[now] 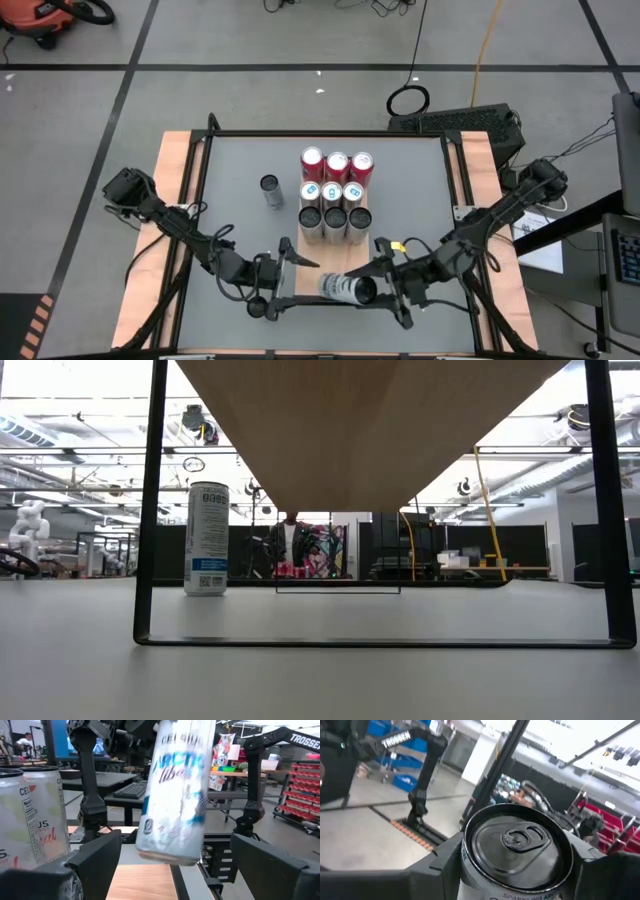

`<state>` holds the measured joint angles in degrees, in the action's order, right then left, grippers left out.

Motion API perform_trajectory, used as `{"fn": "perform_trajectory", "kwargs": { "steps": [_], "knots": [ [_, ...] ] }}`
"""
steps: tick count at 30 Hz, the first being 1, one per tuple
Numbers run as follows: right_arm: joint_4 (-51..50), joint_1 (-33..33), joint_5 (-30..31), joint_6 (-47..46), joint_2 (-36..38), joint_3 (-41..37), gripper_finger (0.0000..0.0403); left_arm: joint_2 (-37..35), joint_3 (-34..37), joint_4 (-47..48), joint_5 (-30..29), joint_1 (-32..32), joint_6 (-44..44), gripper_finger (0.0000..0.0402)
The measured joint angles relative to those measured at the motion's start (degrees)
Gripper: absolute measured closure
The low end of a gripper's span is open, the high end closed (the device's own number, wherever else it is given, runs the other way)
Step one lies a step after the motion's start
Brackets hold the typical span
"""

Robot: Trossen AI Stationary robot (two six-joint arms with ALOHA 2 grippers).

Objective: Place canned beverage on shelf
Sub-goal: Put the top right white soda can on the shelf aligned with the other white soda can

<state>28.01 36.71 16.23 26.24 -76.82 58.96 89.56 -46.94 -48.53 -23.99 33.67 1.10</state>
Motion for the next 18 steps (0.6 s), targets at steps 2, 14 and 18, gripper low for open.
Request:
{"fn": "perform_trajectory", "kwargs": {
  "steps": [2,14,18],
  "knots": [
    [2.0,-0.9,-1.7,-0.1,-0.6,0.0,0.0215,0.0,0.0,0.1,0.2,0.0,0.0,0.0027],
    [5.4,-6.7,-11.2,-0.3,-2.8,0.0,0.0215,0.0,0.0,0.3,1.7,0.1,0.1,0.0027],
    [5.8,-8.4,-14.5,-1.1,-2.8,0.0,0.0215,0.0,0.0,0.8,1.7,0.1,0.1,0.0027]
  ]
}}
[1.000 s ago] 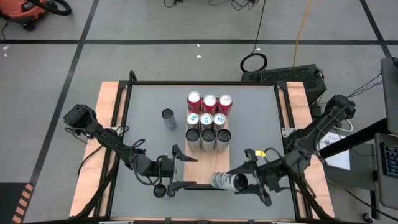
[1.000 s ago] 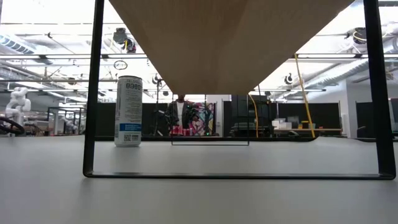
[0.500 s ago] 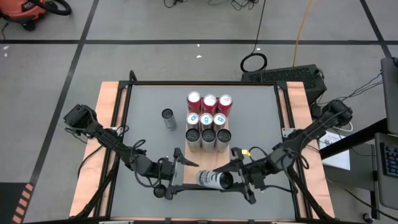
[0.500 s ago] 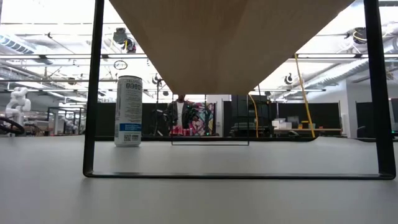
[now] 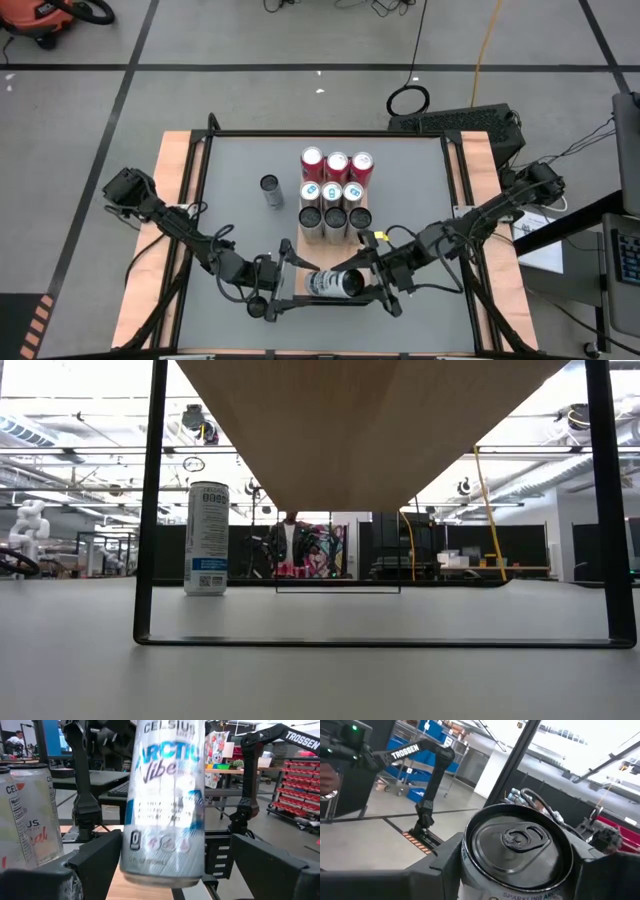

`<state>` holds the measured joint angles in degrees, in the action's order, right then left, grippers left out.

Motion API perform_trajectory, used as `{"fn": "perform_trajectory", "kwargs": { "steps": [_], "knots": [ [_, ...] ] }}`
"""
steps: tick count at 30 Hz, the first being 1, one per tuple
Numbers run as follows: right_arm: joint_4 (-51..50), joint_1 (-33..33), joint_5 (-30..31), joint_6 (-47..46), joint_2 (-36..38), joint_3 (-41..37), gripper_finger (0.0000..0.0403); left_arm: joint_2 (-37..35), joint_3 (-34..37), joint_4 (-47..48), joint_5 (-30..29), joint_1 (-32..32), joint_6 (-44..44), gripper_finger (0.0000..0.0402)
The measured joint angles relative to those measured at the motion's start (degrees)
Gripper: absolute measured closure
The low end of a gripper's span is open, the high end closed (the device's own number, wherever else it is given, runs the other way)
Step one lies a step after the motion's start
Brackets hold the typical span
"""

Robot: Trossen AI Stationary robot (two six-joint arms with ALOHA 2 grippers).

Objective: Place canned beverage on shelf
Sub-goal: Put the top right white soda can on the shelf aligned with the other white soda can

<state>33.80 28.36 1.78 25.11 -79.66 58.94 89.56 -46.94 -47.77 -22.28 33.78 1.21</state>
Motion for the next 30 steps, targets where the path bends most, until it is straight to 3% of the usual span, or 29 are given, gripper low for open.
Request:
{"fn": "perform_trajectory", "kwargs": {
  "steps": [16,30],
  "knots": [
    [0.2,-4.1,-7.0,1.1,0.0,0.0,0.0211,0.0,0.0,0.3,-0.5,-0.8,-0.1,0.0037],
    [-2.0,-4.7,-8.0,0.4,0.0,0.0,0.0204,0.1,0.1,1.9,-0.8,-1.2,-0.5,0.0169]
  ]
}}
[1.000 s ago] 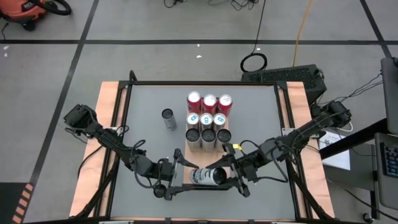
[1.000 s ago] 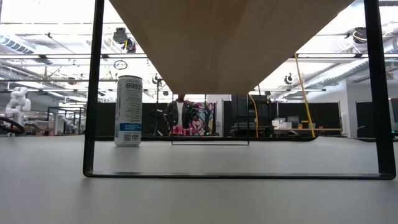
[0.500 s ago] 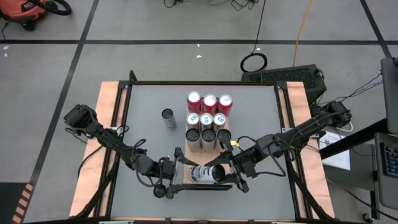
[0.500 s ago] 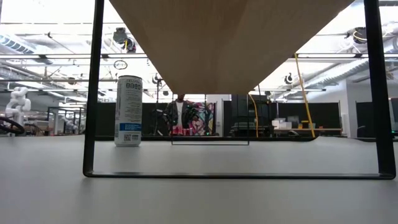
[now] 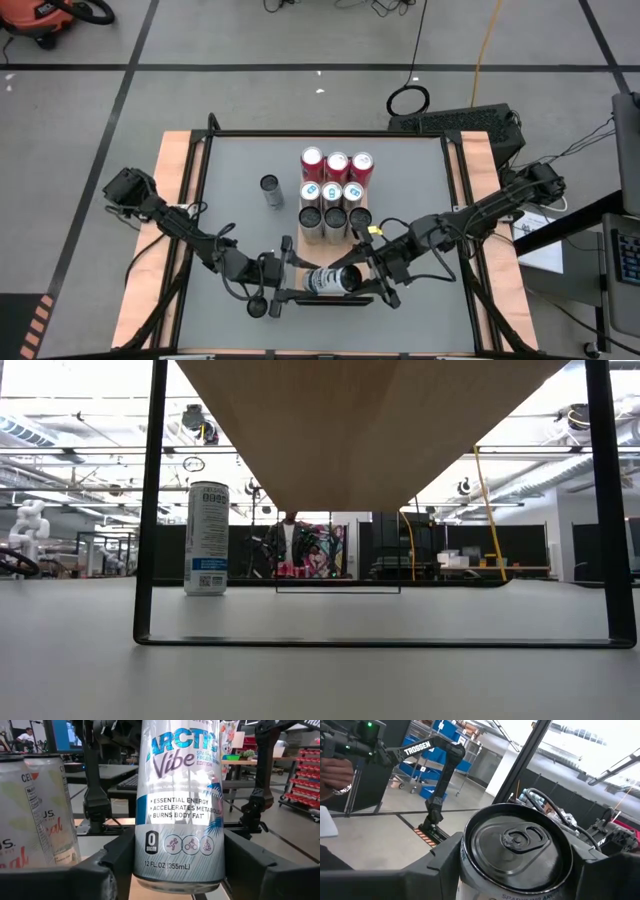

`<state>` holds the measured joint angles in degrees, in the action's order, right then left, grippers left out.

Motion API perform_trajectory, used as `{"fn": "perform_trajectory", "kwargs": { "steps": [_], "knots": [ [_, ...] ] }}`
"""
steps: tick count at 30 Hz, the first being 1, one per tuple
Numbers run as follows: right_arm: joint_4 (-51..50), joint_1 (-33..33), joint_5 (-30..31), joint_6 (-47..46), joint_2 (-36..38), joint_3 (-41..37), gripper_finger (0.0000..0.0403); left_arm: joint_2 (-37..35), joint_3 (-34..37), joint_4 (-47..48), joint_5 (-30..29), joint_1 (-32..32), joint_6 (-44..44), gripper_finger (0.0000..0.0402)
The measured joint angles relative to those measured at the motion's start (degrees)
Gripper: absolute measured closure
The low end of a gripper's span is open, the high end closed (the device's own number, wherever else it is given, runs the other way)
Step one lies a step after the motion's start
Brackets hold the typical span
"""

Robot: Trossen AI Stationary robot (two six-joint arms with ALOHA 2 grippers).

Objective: Place canned beverage on shelf
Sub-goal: Put the top right white soda can on the shelf aligned with the other white soda can

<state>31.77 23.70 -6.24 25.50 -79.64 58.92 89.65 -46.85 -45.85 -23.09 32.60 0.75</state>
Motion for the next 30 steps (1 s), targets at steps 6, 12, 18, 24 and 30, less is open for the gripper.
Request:
{"fn": "perform_trajectory", "kwargs": {
  "steps": [6,12,18,24,30],
  "knots": [
    [-0.3,0.0,0.8,-3.0,0.0,0.0,0.0194,0.0,0.0,0.0,-1.0,0.1,0.9,0.0173],
    [-1.1,1.3,7.3,-10.7,0.0,0.0,0.0136,0.0,0.0,-0.2,-3.5,1.1,-2.1,0.0169],
    [-1.2,2.8,13.8,-15.1,0.0,0.0,0.0092,0.0,0.0,-1.9,-9.6,2.4,-7.2,0.0168],
    [-1.2,3.0,13.9,-15.5,0.0,0.0,0.0095,0.0,0.0,-1.6,-9.8,2.2,-7.5,0.0167],
    [-0.2,3.0,13.9,-17.7,0.0,0.0,0.0134,0.0,0.0,-0.6,-10.1,1.9,-7.1,0.0167]
  ]
}}
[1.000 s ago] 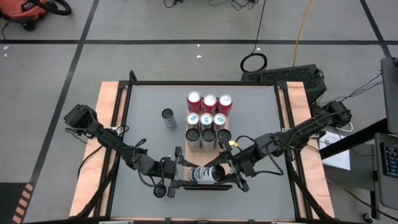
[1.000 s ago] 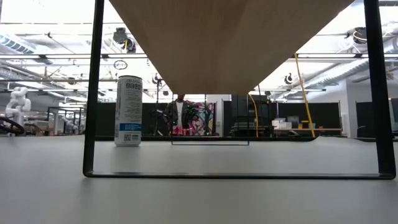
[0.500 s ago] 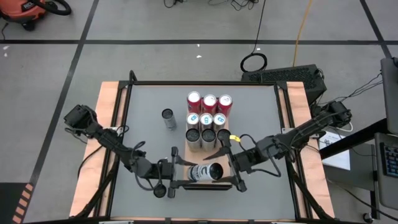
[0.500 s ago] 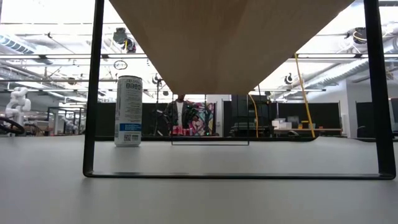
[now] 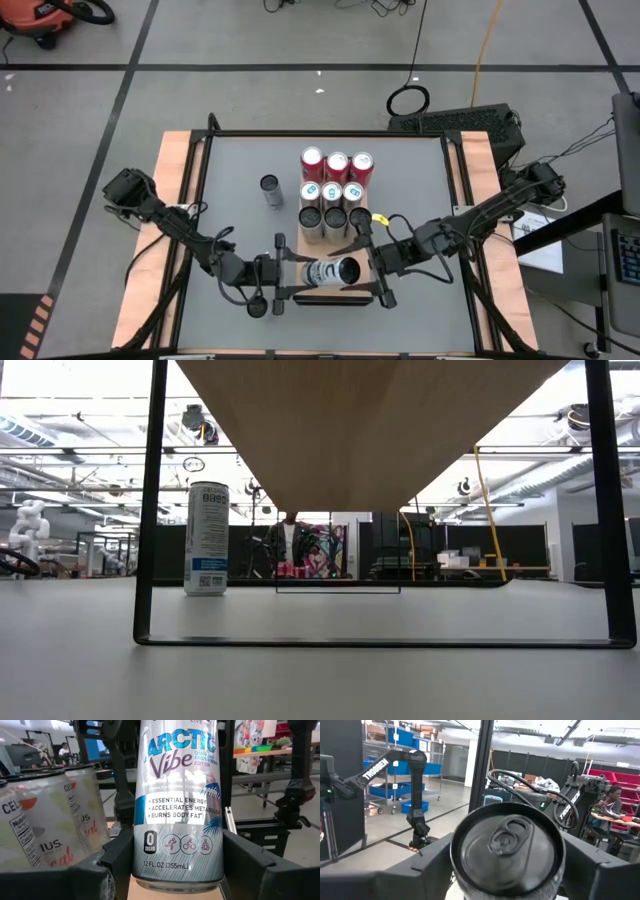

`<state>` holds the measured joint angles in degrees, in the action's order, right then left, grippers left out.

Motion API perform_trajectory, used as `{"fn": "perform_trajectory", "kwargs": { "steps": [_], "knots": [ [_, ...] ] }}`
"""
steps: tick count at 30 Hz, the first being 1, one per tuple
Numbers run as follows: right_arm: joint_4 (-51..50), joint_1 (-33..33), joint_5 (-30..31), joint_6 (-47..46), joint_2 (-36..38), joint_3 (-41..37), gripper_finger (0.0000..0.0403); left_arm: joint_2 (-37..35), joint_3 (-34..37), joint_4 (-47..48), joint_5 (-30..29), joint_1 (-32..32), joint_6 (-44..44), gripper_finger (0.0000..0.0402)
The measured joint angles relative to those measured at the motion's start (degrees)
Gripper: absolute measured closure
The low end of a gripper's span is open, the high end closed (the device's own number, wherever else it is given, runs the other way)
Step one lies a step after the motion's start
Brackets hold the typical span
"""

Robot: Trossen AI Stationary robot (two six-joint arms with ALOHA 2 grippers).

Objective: Place canned beverage on shelf
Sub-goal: Put the top right white soda can on the shelf aligned with the other white soda can

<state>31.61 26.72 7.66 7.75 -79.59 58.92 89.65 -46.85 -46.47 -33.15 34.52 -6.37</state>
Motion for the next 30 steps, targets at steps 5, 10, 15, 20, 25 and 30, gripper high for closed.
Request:
{"fn": "perform_trajectory", "kwargs": {
  "steps": [5,10,15,20,25,30],
  "knots": [
    [-0.1,0.0,-0.2,-1.6,0.0,0.0,0.0185,0.0,0.0,-0.2,-0.3,0.0,0.2,0.0167],
    [-0.6,0.0,0.0,-2.2,0.0,0.0,0.0211,0.0,0.0,-0.6,-0.6,0.0,0.3,0.0167],
    [-0.8,0.0,-0.2,-2.6,0.0,0.0,0.0165,0.0,0.0,-0.8,-0.2,0.0,0.1,0.0167],
    [-2.4,0.0,-0.2,-3.0,-0.1,0.0,0.0120,0.0,-0.1,-1.5,0.1,-0.1,-0.4,0.0167],
    [-2.4,0.0,-0.2,-2.5,-0.1,0.0,0.0138,0.0,-0.1,-1.2,0.1,-0.5,-0.2,0.0166],
    [-2.3,0.0,-0.1,-2.1,-0.1,0.0,0.0192,0.0,-0.1,-1.1,0.1,-0.4,-0.1,0.0166]
  ]
}}
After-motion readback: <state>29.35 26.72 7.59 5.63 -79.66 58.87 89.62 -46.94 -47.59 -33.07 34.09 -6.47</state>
